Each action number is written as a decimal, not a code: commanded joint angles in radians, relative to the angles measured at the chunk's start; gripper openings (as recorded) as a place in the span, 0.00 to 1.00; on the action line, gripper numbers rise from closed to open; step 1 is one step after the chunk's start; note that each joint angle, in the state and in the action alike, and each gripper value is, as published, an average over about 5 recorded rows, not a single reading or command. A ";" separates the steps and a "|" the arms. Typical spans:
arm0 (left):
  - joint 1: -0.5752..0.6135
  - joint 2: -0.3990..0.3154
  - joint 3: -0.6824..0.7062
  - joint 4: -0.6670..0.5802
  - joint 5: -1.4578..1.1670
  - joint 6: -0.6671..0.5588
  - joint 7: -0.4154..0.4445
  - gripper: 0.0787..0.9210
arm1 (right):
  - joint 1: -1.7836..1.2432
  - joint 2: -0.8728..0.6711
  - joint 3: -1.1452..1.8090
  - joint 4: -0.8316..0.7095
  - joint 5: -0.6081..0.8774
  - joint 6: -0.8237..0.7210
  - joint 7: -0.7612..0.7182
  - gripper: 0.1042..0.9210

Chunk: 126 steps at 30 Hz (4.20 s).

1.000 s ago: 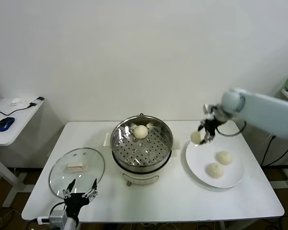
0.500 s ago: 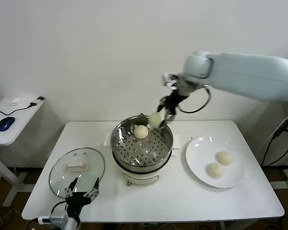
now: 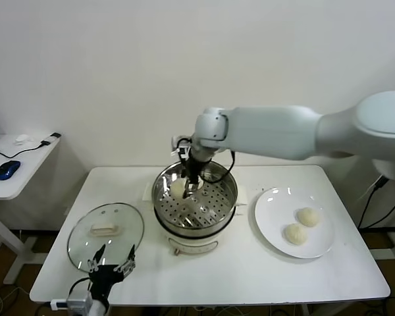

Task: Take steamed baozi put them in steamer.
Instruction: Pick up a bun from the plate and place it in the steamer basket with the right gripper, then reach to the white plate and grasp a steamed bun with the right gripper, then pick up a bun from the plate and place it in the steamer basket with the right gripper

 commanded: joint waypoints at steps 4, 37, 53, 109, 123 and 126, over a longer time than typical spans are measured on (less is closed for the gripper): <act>-0.012 -0.005 0.003 0.004 0.000 0.008 0.002 0.88 | -0.134 0.109 0.030 -0.142 -0.043 -0.042 0.054 0.73; -0.007 -0.011 0.003 -0.012 0.004 0.018 0.007 0.88 | 0.261 -0.848 -0.315 0.341 -0.445 0.276 -0.313 0.88; 0.009 -0.028 -0.003 -0.004 0.022 0.014 0.005 0.88 | -0.436 -0.891 0.237 0.140 -0.749 0.213 -0.193 0.88; 0.000 -0.017 0.005 -0.013 0.017 0.018 0.002 0.88 | 0.220 -0.131 0.048 0.339 -0.679 0.953 -0.341 0.66; 0.003 -0.015 -0.006 -0.013 0.011 0.014 -0.002 0.88 | -0.084 -0.001 0.069 0.080 -0.933 1.080 -0.278 0.66; 0.002 -0.014 -0.007 -0.010 0.008 0.014 -0.003 0.88 | -0.110 0.007 0.072 0.055 -0.937 1.077 -0.273 0.66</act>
